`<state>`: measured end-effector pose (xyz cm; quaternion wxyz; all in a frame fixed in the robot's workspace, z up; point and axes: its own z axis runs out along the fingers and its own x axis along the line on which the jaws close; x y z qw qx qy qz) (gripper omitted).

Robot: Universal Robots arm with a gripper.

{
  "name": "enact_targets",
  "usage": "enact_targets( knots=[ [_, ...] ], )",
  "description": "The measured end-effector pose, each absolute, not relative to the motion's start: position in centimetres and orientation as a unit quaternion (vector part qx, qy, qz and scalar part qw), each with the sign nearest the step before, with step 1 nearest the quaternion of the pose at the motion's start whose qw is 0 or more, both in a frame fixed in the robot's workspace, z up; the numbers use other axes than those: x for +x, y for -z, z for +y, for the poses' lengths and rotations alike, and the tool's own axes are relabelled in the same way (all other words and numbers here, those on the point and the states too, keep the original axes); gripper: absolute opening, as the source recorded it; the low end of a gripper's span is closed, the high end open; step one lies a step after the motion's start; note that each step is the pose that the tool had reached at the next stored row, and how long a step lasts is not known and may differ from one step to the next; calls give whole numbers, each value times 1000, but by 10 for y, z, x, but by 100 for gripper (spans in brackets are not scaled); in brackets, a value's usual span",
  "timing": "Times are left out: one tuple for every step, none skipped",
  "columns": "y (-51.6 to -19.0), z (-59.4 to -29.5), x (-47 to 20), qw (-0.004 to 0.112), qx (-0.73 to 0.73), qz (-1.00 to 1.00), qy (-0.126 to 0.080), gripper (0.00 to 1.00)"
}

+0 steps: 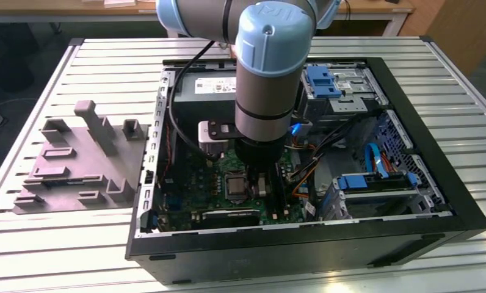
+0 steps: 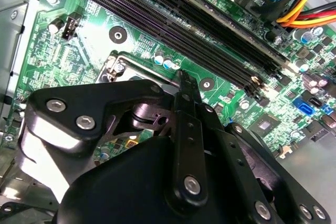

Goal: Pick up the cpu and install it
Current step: 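Install the first cpu locking lever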

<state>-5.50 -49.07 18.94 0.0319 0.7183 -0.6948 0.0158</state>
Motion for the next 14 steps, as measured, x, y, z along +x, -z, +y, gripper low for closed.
enact_targets(
  knots=[
    [-189, -491, -55, 32, 718, -695, -16, 11],
    [-189, -491, -55, 32, 718, -695, -16, 11],
    [-189, -491, -55, 32, 718, -695, -16, 11],
    [-188, -491, -55, 32, 718, -695, -16, 11],
    [-188, -491, -55, 32, 718, -695, -16, 11],
    [-188, -491, -55, 32, 718, -695, -16, 11],
    [-188, -491, -54, 32, 718, -695, -16, 11],
    [-188, -491, -54, 32, 718, -695, -16, 11],
    [-188, -491, -53, 32, 718, -695, -16, 11],
    [-187, -491, -53, 31, 718, -695, -16, 11],
    [-187, -490, -52, 31, 719, -695, -16, 11],
    [-186, -490, -51, 31, 718, -695, -16, 11],
    [-186, -491, -51, 31, 718, -695, -16, 11],
    [-186, -491, -51, 32, 718, -695, -16, 11]
  ],
)
